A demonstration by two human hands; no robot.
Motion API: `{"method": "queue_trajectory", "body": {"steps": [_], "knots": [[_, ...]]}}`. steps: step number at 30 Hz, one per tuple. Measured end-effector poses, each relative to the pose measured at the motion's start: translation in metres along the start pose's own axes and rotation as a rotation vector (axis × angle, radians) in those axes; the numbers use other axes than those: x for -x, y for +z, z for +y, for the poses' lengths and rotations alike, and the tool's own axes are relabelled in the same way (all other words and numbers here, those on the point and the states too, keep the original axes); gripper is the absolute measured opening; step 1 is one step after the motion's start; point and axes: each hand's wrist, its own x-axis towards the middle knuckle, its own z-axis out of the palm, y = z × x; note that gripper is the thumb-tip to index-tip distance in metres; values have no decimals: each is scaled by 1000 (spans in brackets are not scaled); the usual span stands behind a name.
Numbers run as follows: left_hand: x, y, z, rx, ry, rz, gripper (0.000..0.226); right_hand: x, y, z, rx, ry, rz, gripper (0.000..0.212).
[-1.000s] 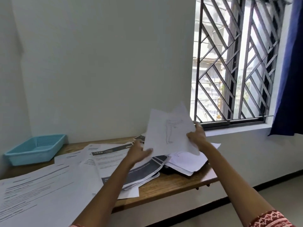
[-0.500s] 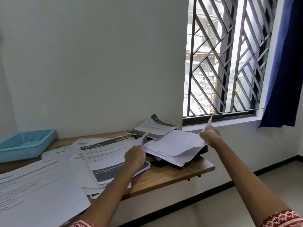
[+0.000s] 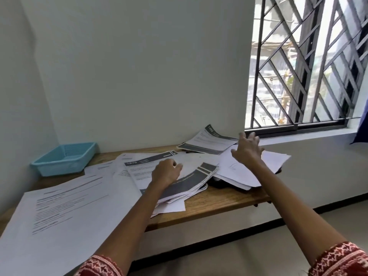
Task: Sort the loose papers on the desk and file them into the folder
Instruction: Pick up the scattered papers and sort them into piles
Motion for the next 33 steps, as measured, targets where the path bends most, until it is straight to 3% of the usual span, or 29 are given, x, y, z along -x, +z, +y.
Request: {"method": "queue_trajectory", "body": {"steps": [2,6,12,14,16,19,22,24,29,33], "knots": [[2,-12,-22,6,-95,41,24,0,9,-19,-155,-148,-42,47],[6,-31,-59,106,-306,132,41,10,42,-56,-258,-396,-174,24],[-4,-43,-96,527,-536,167,28,22,97,-93,-142,-539,-372,40],[-7,-40,-102,620,-558,160,15,19,108,-100,-65,-538,-414,46],[-8,-33,-107,699,-556,160,33,14,114,-108,6,-535,-442,50],[-12,-23,-111,628,-489,243,61,3,114,-120,100,-506,-513,61],[-20,-17,-116,713,-473,303,56,-3,118,-128,84,-427,-518,79],[-23,-18,-119,762,-497,349,47,-1,127,-129,-29,-360,-421,83],[-27,-19,-125,689,-503,473,29,7,139,-133,-297,-268,-234,71],[-28,-20,-125,683,-516,479,24,0,132,-125,-625,-110,-154,40]]}}
